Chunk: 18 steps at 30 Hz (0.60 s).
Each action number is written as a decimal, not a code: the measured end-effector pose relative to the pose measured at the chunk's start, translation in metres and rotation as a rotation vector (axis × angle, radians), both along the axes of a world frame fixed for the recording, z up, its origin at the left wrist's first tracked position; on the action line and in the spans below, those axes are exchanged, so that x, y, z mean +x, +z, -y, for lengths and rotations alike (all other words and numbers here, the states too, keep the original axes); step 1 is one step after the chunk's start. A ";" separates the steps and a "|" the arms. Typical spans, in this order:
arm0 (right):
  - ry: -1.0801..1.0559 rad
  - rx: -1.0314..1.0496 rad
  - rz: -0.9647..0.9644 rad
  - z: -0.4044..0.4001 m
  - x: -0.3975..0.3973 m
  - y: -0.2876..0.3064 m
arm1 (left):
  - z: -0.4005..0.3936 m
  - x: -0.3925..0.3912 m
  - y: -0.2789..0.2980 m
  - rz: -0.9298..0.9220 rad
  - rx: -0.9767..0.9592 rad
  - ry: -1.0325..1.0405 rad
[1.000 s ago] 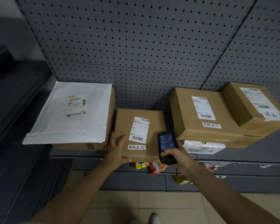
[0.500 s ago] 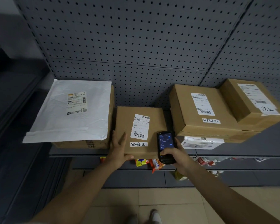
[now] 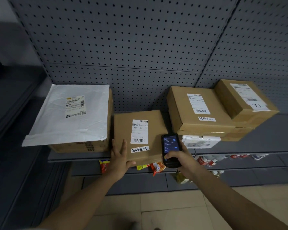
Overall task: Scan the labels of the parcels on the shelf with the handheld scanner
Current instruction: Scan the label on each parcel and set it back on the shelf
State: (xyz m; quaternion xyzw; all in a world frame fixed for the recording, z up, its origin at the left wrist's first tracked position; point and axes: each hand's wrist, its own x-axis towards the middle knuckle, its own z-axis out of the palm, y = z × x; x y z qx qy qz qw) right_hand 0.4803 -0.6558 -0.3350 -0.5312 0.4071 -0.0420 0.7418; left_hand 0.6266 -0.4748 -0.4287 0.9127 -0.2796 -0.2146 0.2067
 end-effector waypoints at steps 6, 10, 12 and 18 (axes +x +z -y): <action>0.029 0.001 0.047 -0.005 -0.021 0.010 | -0.008 -0.026 0.004 0.262 -0.056 0.008; 0.067 -0.001 0.096 -0.006 -0.039 0.024 | -0.015 -0.042 0.011 0.406 -0.102 -0.013; 0.099 -0.006 0.113 -0.007 -0.051 0.033 | -0.017 -0.052 0.018 0.460 -0.108 -0.006; 0.167 0.040 0.211 -0.015 -0.084 0.067 | -0.018 -0.082 0.050 0.609 -0.149 0.033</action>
